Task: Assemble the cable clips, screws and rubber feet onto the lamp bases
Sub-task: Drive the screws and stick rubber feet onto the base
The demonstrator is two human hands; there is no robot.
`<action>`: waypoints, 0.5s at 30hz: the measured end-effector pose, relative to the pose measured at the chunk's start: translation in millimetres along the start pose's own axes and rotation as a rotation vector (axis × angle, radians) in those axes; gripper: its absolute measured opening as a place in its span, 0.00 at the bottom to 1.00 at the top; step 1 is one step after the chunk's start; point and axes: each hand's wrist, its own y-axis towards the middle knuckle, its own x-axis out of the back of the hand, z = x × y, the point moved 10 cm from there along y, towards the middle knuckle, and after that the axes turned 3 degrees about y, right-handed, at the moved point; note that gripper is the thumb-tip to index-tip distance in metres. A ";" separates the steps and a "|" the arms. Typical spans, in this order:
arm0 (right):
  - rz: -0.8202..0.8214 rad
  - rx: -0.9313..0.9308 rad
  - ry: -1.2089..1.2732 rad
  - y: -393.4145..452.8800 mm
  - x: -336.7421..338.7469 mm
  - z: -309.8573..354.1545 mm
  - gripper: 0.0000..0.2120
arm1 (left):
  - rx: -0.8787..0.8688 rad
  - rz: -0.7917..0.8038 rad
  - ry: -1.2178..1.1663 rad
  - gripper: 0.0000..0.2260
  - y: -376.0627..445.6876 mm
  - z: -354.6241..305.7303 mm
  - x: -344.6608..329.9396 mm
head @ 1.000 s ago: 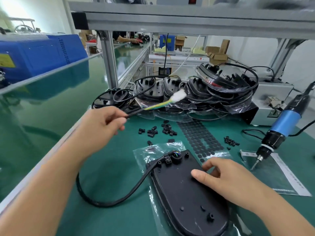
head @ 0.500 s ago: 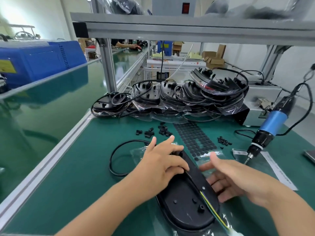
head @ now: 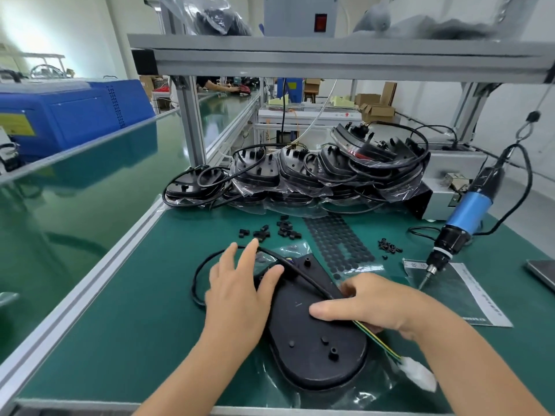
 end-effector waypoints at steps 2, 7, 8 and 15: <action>0.022 0.021 0.056 0.7 -7.2 4.9 0.40 | -0.008 0.003 -0.181 0.28 -3.5 -1.4 0.5; 0.028 0.169 0.330 1.7 -24.3 36.8 0.23 | 0.049 -0.134 -0.317 0.36 -14.8 10.7 29.4; 0.011 0.216 0.322 3.1 -26.9 47.9 0.22 | 0.088 -0.172 -0.331 0.38 -19.1 19.7 36.2; -0.220 0.442 0.372 33.3 -58.5 123.2 0.21 | 0.543 -0.082 -0.872 0.63 -31.8 85.1 45.4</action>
